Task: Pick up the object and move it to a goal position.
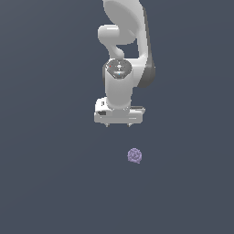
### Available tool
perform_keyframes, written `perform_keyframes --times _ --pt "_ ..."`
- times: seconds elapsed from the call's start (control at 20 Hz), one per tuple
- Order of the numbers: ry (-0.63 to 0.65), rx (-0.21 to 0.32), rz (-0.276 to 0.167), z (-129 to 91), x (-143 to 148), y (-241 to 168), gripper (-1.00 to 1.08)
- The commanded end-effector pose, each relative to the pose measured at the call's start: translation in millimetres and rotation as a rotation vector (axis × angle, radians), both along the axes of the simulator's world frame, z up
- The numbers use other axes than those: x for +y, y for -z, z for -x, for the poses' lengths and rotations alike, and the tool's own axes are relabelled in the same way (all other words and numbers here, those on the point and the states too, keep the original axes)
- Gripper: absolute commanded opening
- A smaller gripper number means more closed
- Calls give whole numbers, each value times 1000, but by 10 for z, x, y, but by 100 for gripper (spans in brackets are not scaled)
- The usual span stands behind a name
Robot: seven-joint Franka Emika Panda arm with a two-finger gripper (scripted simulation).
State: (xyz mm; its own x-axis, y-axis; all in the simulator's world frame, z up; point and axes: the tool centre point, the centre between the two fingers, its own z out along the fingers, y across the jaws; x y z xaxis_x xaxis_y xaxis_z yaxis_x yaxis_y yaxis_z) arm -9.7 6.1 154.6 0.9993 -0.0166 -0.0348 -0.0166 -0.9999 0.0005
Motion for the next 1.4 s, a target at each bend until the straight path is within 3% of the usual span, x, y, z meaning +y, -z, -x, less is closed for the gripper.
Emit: perform_keyframes --times 0.0,0.45,0.75,1.35 --pt "0 0 0 0 0 0 100" --pt "-58 13 -2 61 309 136 100" --pt "-59 13 -2 61 320 142 100" --pt "48 -1 1 -295 463 277 100"
